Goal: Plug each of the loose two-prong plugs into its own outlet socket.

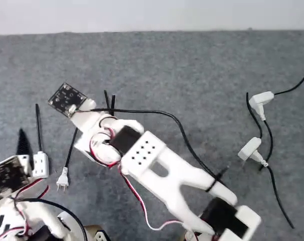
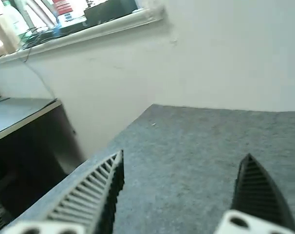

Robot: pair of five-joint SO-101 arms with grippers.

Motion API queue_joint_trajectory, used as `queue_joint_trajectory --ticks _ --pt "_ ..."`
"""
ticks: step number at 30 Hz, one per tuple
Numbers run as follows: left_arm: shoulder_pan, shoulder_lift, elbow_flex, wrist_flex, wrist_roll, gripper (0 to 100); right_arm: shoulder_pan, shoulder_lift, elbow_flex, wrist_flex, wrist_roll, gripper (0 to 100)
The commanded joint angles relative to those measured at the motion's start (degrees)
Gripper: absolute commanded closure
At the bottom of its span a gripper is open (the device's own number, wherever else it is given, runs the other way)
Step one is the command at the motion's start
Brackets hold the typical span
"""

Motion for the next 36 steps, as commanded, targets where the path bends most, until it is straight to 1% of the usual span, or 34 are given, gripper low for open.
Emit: queue_joint_trajectory --ticks 1,4,8,15,23,29,32,36 --pt "-7.38 0.7 -1.98 1.85 1.41 65 -2.33 2.86 -0.53 -5.76 -6.33 90.1" --pt "-10.64 0.79 -3.65 2.2 2.81 65 -3.21 8.31 -2.02 -7.25 -10.11 90.1" --pt "-14.15 0.79 -6.11 4.04 5.63 65 -3.21 16.22 -7.03 -6.9 -13.19 90.1" --pt "-14.42 0.62 -5.85 4.75 8.09 65 -3.74 27.03 -16.44 -5.58 -20.48 90.1" --pt "-14.42 0.53 -5.76 4.75 7.91 65 -8.04 37.05 -31.82 -1.19 -20.57 90.0" --pt "-14.51 0.44 -5.85 4.75 7.82 65 -8.31 44.7 -40.18 2.51 -20.66 90.0" --pt "-16.35 0.44 -5.85 4.75 8.0 65 -8.92 46.64 -42.64 4.53 -21.36 89.9" --pt "-17.49 0.44 -5.93 4.75 8.18 65 -9.54 47.16 -43.34 6.73 -22.59 84.3"
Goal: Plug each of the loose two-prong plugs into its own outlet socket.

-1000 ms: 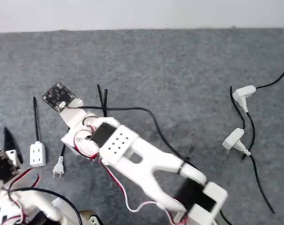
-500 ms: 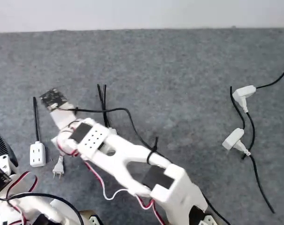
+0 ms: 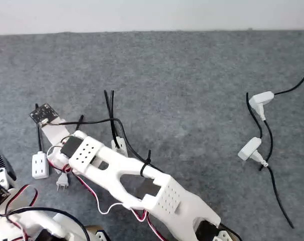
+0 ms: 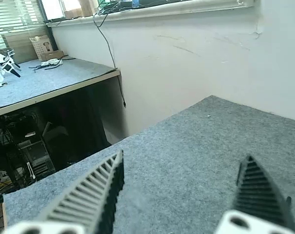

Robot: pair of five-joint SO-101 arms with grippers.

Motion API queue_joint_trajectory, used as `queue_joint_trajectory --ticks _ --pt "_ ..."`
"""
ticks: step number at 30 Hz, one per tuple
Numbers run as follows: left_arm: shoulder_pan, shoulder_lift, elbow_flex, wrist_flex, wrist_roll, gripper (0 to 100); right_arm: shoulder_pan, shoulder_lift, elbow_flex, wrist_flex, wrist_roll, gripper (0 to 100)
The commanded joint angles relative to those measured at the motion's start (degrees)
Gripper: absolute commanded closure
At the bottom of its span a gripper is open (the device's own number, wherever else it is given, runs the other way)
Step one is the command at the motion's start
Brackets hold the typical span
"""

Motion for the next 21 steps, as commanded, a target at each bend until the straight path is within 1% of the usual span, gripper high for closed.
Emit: queue_joint_trajectory --ticks 1,3,8,10,11,13,16,18,21 --pt "-0.88 0.44 -2.15 -0.09 0.7 65 -1.01 -1.1 -4.04 1.8 -1.05 82.5" --pt "-0.79 0.44 -2.68 -0.09 0.62 65 -1.19 -1.1 -4.66 2.42 -0.97 80.2" --pt "-0.79 0.44 -2.77 -0.18 0.35 65 -1.01 -1.1 -7.56 5.67 -1.23 80.1" --pt "-0.88 0.44 -3.12 -0.18 -1.41 65 -1.19 -0.75 -8.26 5.76 -1.76 80.1" --pt "-1.05 0.44 -3.47 0.09 -2.37 65 -1.27 -0.57 -8.35 5.85 -3.25 80.1" --pt "-3.43 0.44 -3.82 0.18 -3.69 65 -1.45 -0.04 -8.0 5.58 -6.68 80.1" --pt "-7.65 0.44 -4.0 -0.09 -4.92 65 -1.45 2.86 -8.62 4.09 -9.85 80.1" --pt "-8.7 0.44 -3.91 0.26 -5.63 65 -1.45 5.14 -9.32 1.71 -11.43 80.1" --pt "-9.23 0.44 -3.03 0.26 -5.45 65 -1.45 7.25 -11.43 0.66 -11.34 80.1"
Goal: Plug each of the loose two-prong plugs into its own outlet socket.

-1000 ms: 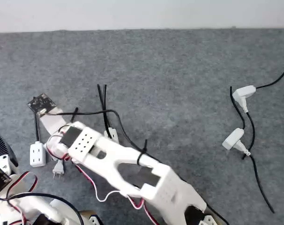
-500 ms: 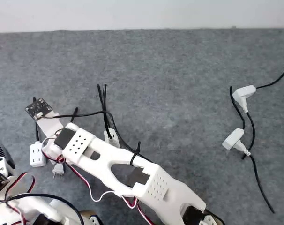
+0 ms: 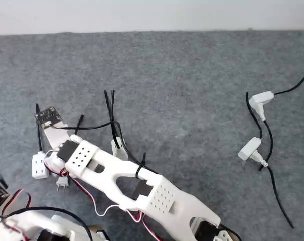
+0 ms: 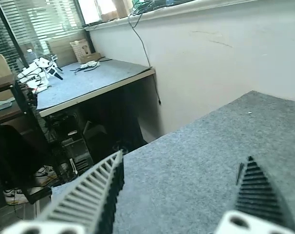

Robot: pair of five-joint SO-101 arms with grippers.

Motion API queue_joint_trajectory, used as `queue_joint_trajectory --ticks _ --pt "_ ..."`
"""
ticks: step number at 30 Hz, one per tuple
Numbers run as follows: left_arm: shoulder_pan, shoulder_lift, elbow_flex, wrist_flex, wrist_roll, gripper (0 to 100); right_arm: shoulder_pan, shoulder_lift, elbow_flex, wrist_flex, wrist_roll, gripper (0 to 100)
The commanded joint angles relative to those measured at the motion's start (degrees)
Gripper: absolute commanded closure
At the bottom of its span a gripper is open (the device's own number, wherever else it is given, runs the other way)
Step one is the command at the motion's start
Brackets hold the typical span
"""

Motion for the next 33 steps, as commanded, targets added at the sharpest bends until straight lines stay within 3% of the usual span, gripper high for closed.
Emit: queue_joint_trajectory --ticks 1,11,19,25,33 --pt "-0.7 0.44 -1.36 0.26 -0.53 65 -0.31 0.84 -5.36 -1.71 -0.88 80.1" --pt "0.97 0.44 -0.84 0.35 4.04 65 -2.15 3.21 -5.89 -1.71 -1.41 80.1" --pt "0.79 0.44 0.57 0.09 3.78 65 -1.98 3.56 -5.89 -1.71 -1.41 80.3" --pt "0.7 0.44 3.65 -0.09 2.37 65 -1.98 3.74 -5.89 -2.15 -1.14 99.5" --pt "0.53 0.35 4.09 0.18 2.37 65 -1.89 3.82 -5.89 -1.89 -1.05 99.1"
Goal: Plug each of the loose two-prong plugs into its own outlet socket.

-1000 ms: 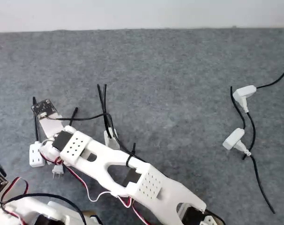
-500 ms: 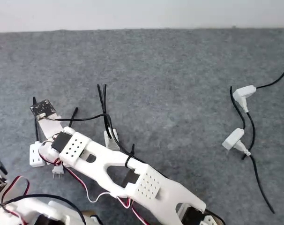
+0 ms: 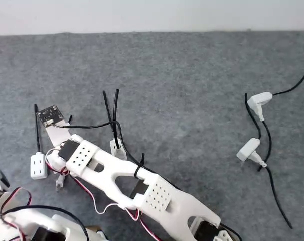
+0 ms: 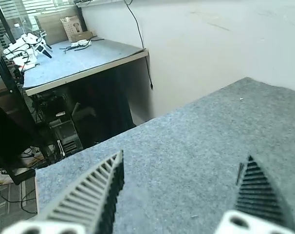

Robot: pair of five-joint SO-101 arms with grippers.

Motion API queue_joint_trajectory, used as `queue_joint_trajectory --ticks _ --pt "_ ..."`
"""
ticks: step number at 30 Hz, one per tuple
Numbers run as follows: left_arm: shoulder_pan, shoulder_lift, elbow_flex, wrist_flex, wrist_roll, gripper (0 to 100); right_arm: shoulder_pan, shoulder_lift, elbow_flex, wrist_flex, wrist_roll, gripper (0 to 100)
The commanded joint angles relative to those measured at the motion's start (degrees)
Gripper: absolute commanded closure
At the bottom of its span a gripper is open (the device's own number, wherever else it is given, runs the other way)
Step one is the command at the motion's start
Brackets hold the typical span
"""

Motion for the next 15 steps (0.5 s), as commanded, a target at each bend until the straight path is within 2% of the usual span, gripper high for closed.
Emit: queue_joint_trajectory --ticks 1,6,11,15 --pt "-0.09 0.35 -0.31 0.18 -0.53 65 -1.45 -0.13 -2.37 -1.19 -0.26 99.0" --pt "0.18 0.35 0.75 0.0 -0.44 65 -1.45 -0.31 -2.37 -0.92 -0.09 99.0" --pt "0.26 0.35 1.63 -0.09 -0.44 65 0.31 -2.07 -3.6 -0.04 7.47 99.0" --pt "0.26 0.35 1.71 -0.09 -0.26 65 2.68 -4.09 -5.63 4.09 8.26 99.0"
